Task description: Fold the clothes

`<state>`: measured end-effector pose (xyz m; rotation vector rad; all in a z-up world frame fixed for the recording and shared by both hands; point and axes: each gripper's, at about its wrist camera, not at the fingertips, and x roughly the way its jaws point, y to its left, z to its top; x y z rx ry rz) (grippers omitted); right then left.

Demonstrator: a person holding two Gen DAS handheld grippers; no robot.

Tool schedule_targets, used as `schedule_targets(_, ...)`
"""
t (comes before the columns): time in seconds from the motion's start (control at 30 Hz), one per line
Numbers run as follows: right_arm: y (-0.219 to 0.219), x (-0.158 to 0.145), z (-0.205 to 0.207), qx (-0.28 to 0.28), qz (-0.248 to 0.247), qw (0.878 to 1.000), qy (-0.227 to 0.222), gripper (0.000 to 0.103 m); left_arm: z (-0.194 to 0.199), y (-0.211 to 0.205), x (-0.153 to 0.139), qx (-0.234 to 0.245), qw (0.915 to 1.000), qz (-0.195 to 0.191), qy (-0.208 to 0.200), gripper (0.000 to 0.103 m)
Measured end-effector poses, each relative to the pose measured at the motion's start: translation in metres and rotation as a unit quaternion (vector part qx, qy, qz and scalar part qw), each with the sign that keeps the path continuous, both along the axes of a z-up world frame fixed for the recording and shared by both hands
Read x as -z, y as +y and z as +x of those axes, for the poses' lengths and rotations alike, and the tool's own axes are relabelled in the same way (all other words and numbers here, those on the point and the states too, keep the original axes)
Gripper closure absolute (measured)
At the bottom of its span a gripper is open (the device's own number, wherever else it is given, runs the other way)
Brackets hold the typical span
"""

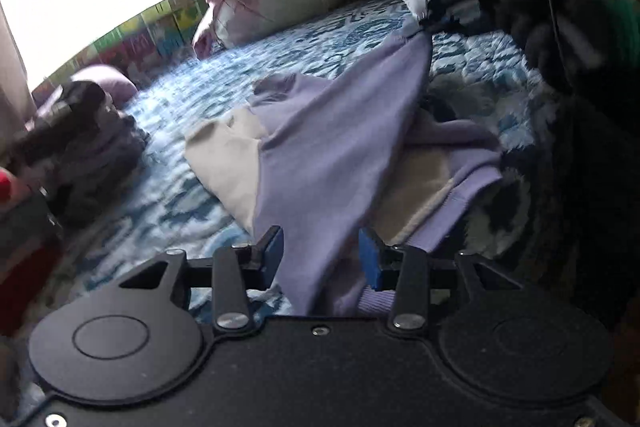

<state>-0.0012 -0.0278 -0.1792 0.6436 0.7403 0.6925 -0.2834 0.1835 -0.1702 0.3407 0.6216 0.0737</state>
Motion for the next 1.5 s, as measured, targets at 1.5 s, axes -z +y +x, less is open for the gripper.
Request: schedule_targets(1.5,0.321,-0.112,0.026,-0.136,-0.302,0.938,-0.099,0.097,0.004,0.106,0.025,-0.071,0.9105,-0.407,-0.020,0.100)
